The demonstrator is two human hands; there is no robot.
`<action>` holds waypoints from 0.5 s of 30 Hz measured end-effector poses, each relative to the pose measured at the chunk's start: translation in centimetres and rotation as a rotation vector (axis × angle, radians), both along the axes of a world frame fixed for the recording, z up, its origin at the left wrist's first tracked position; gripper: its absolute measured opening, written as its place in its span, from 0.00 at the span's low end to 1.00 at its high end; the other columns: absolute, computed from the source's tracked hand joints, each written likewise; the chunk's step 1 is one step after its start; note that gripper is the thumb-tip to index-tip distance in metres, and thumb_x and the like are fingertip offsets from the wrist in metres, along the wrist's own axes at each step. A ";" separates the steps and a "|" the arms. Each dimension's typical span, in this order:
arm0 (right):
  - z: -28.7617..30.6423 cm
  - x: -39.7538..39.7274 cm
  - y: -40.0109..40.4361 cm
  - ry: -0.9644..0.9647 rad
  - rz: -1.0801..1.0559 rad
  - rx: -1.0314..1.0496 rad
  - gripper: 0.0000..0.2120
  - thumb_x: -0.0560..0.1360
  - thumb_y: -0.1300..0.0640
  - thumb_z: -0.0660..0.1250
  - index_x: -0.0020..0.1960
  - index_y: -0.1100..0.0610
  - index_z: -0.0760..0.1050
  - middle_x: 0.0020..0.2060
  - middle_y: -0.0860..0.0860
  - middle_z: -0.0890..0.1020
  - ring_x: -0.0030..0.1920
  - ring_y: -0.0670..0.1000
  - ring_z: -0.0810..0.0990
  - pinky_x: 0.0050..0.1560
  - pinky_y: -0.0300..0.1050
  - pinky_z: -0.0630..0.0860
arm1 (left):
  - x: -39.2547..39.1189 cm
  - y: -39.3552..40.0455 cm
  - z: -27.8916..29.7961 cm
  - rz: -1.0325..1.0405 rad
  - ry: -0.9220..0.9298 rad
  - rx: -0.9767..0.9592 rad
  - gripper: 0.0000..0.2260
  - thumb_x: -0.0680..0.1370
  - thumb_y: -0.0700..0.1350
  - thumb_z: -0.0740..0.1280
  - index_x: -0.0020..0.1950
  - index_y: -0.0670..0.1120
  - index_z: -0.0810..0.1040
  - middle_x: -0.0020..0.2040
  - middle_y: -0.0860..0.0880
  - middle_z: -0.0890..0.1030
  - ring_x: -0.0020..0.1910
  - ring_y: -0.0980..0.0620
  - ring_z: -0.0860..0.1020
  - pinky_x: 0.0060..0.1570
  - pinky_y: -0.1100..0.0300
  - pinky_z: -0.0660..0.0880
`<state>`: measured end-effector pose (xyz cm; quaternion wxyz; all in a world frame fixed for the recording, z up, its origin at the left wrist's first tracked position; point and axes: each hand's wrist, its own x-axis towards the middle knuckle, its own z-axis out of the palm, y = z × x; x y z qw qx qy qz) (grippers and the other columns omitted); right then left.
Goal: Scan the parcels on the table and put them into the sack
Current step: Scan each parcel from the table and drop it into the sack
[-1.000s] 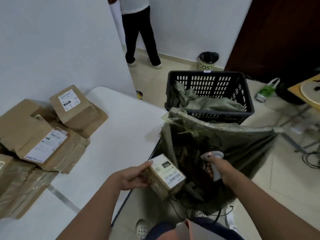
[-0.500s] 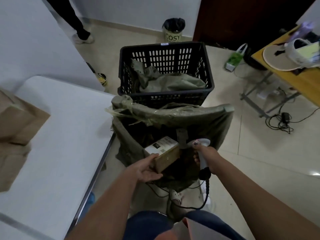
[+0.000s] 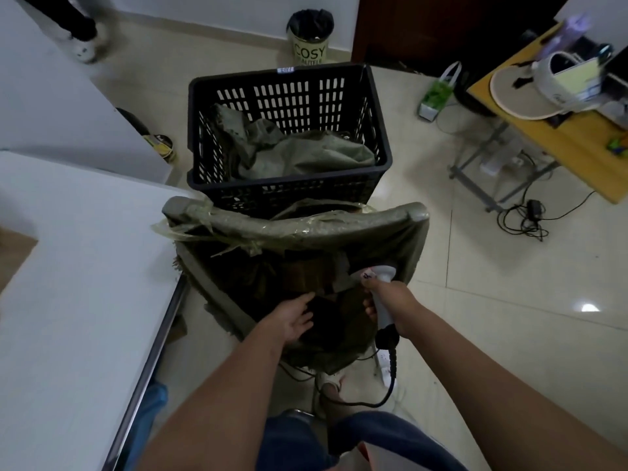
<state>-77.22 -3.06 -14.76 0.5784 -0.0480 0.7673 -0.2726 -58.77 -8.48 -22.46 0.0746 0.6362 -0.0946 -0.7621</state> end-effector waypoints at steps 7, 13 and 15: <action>-0.6 0.3 0.4 0.005 0.023 0.016 0.15 0.79 0.50 0.67 0.44 0.62 0.75 0.31 0.56 0.78 0.29 0.53 0.76 0.32 0.43 0.74 | 1.2 0.2 -1.2 -0.039 -0.023 -0.010 0.24 0.81 0.42 0.65 0.77 0.42 0.64 0.74 0.44 0.68 0.72 0.43 0.69 0.71 0.48 0.68; 0.7 2.8 -0.3 -0.008 0.106 -0.009 0.13 0.79 0.52 0.66 0.48 0.63 0.75 0.32 0.56 0.78 0.30 0.51 0.77 0.30 0.42 0.74 | 5.2 0.2 -0.1 -0.042 -0.029 -0.059 0.20 0.83 0.44 0.62 0.75 0.43 0.66 0.73 0.44 0.71 0.70 0.44 0.71 0.65 0.51 0.70; 1.5 4.3 -1.0 -0.030 0.153 -0.037 0.13 0.80 0.52 0.66 0.49 0.63 0.75 0.33 0.56 0.78 0.30 0.51 0.77 0.29 0.41 0.74 | 7.4 0.2 0.8 -0.051 -0.014 -0.085 0.20 0.83 0.45 0.61 0.75 0.44 0.66 0.72 0.44 0.72 0.68 0.44 0.73 0.64 0.52 0.71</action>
